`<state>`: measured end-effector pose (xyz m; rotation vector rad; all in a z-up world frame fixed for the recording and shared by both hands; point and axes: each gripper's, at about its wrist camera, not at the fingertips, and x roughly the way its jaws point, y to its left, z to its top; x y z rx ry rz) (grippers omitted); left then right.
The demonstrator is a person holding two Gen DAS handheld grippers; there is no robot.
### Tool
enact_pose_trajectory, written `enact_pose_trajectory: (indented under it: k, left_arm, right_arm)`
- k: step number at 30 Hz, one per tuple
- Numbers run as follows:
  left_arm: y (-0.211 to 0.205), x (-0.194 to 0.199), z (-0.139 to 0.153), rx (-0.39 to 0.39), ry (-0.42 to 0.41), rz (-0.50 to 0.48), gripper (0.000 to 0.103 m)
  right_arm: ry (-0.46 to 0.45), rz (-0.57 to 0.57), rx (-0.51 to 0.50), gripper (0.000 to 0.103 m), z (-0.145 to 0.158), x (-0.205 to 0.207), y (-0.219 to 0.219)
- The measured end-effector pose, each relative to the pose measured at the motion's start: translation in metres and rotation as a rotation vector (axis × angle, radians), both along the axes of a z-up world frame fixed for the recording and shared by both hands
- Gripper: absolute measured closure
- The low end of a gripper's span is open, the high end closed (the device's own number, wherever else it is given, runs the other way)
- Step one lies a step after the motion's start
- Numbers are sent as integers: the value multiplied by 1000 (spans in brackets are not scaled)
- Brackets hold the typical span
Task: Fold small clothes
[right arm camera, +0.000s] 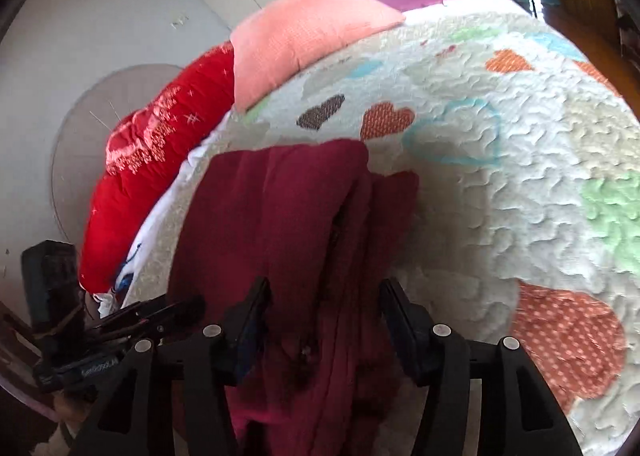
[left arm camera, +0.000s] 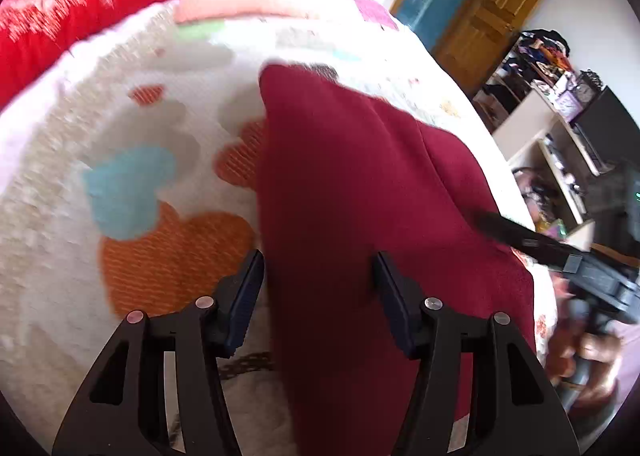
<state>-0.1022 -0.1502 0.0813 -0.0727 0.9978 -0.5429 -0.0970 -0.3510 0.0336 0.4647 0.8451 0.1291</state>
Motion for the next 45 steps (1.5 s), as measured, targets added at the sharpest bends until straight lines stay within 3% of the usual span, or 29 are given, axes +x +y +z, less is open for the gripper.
enact_pose_trajectory:
  k: [2,4,6,9,13,18,23,27,33,45]
  left_arm:
    - [0,-4,15,18,-83,30,46]
    - [-2,0,20,38,-109,35,46]
    - [-10,0,20,64,-126,34,46]
    - [-21,1,10,108,-133,36,46]
    - [-27,6,-7,129,-136,50,46]
    - [-27,0,-4,129,-162,75,46]
    - [-17,-14,11,129,-212,113,46]
    - [-9,-29,23,97,-224,126,46]
    - [3,-54,45,118,-321,173,46]
    - [14,-78,62,102,-396,207,46]
  right_arm:
    - [-73,-2,-29,48,22,-18,2]
    - [-142,33,-85,49,43,-32,16]
    - [-152,96,-151,55,52,-34,37]
    - [-136,158,-227,60,43,-29,63]
    - [-11,118,-327,62,10,-13,64]
    - [-17,60,-358,62,-3,-20,60]
    - [-42,-17,-318,57,23,-36,59]
    - [-76,-91,-359,53,42,-53,64]
    - [-116,-130,-421,53,60,-68,74]
    - [-147,-151,-450,51,68,-74,86]
